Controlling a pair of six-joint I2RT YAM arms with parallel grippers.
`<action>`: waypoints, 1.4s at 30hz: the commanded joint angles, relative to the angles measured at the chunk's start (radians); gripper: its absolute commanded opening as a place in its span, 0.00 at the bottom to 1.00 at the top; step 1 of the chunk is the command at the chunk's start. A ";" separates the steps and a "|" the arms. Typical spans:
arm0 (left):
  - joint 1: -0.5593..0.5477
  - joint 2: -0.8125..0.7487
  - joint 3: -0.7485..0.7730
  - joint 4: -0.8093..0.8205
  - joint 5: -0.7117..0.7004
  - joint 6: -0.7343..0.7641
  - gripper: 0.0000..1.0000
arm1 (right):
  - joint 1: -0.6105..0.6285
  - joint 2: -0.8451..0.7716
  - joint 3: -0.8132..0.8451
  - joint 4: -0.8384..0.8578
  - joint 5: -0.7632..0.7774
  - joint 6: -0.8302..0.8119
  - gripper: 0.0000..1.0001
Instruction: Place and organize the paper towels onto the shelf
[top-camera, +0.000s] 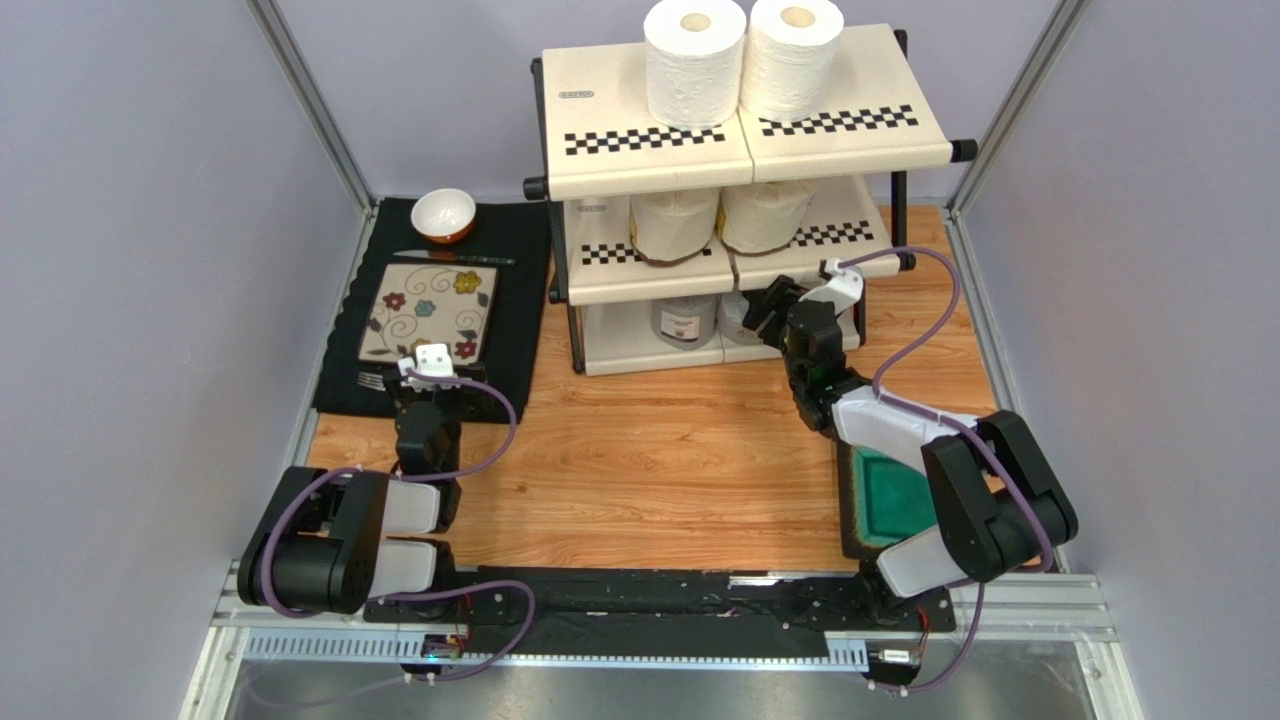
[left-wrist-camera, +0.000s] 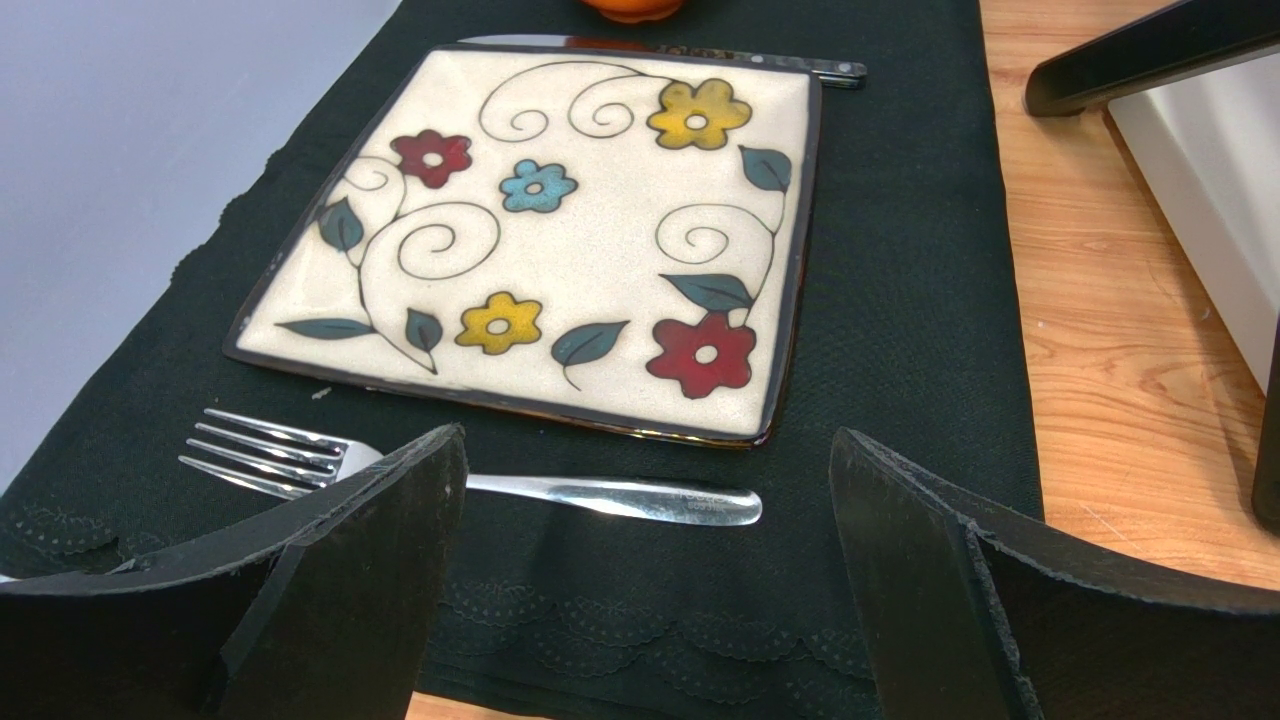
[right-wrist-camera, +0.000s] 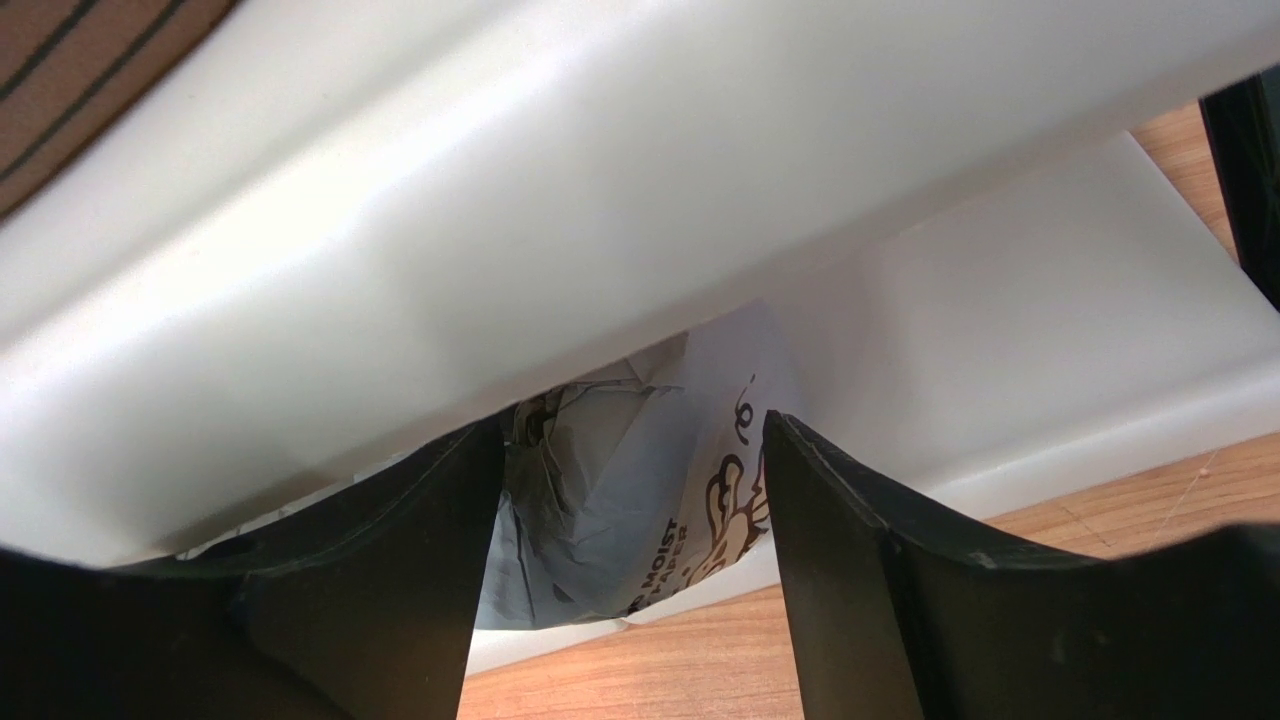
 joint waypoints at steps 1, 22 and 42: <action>0.006 0.001 -0.234 0.029 0.005 0.007 0.99 | -0.003 -0.025 0.019 0.052 -0.003 0.004 0.68; 0.006 -0.001 -0.234 0.029 0.005 0.007 0.99 | -0.004 -0.113 -0.078 0.205 -0.121 -0.057 0.74; 0.006 0.001 -0.233 0.029 0.005 0.007 0.99 | -0.080 -0.255 -0.116 -0.151 0.109 0.134 0.73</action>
